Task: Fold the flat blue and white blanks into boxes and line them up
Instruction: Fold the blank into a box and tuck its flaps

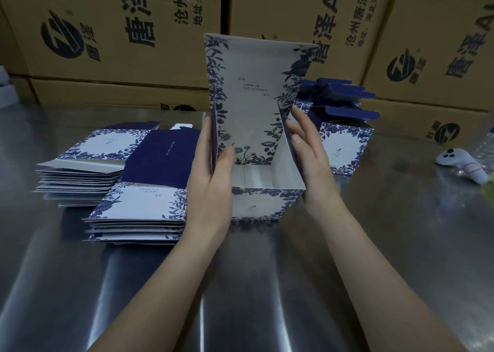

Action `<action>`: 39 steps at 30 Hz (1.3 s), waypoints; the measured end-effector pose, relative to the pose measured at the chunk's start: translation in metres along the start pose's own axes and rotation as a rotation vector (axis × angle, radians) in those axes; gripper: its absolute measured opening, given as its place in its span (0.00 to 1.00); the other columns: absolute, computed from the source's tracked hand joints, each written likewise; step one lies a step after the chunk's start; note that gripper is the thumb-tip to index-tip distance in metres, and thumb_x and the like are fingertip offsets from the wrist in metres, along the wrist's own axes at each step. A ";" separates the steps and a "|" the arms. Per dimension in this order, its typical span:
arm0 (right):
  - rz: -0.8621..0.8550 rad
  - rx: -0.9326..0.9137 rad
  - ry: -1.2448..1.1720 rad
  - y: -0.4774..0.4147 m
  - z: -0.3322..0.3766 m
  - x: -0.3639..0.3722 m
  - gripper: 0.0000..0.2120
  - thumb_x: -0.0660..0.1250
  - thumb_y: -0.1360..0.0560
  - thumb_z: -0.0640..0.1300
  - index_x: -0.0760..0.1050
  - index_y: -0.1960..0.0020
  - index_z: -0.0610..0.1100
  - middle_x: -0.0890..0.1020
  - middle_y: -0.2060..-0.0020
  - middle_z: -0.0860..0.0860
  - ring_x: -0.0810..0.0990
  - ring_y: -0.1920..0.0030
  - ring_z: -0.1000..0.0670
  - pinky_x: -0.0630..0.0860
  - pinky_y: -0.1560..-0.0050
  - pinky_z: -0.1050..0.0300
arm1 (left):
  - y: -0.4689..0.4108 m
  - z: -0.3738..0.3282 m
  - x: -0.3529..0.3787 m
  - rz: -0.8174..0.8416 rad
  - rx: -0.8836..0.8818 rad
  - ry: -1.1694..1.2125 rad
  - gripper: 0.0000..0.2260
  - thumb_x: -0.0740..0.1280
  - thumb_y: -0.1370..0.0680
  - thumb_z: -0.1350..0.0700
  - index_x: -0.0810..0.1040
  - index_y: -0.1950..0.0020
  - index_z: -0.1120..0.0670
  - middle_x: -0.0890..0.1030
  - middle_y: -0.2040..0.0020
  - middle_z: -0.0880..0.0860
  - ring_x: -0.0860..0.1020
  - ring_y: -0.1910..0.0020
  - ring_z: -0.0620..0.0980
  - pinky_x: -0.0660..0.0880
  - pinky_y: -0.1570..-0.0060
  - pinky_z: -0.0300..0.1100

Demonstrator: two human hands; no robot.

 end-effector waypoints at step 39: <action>-0.101 0.375 -0.425 0.000 -0.027 -0.009 0.23 0.63 0.25 0.32 0.80 0.41 0.56 0.84 0.50 0.55 0.83 0.61 0.48 0.80 0.63 0.60 | -0.009 0.017 0.000 0.050 -0.258 0.114 0.26 0.63 0.38 0.60 0.81 0.42 0.44 0.72 0.30 0.40 0.73 0.31 0.49 0.73 0.34 0.51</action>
Point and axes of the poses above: each hand's wrist, its own y-axis away from the middle knuckle, its own x-axis out of the palm, z = x × y, the point moved 7 cm from there along -y, towards the middle knuckle
